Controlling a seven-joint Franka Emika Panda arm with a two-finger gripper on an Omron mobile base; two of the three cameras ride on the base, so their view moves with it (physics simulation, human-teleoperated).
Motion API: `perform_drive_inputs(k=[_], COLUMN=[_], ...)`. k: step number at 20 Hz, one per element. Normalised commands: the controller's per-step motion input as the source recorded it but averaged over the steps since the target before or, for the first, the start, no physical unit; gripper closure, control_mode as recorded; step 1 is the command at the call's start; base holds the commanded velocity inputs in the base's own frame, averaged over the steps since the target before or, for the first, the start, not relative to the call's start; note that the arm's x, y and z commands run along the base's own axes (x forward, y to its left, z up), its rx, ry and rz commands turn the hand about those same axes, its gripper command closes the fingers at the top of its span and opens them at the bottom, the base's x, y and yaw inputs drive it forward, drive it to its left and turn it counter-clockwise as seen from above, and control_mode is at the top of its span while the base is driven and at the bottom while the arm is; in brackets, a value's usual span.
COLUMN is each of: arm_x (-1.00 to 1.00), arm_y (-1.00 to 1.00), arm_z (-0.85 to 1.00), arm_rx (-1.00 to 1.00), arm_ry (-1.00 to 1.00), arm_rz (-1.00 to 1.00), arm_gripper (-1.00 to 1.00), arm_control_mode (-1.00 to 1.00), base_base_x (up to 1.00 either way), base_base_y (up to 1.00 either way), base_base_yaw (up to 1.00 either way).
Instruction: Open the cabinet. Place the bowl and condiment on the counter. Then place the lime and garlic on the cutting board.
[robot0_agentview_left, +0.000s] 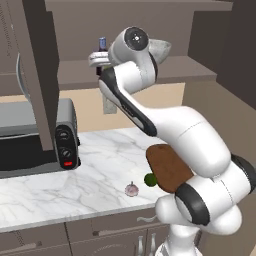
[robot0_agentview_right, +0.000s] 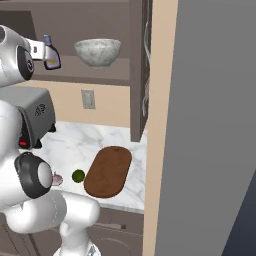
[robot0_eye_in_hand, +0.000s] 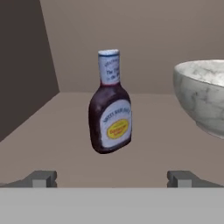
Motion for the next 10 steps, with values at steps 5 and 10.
perform_drive_inputs(k=[5,10], arm_x=[0.30,0.20], arm_y=[0.25,0.13], arm_z=[0.00,0.00], arm_rx=[0.00,-0.01], arm_ry=[0.00,0.00], arm_rz=[0.00,0.00], arm_gripper=[-1.00,-1.00], arm_control_mode=[-1.00,-1.00], base_base_x=[0.00,0.00], base_base_y=[0.00,0.00], base_base_yaw=[0.00,0.00])
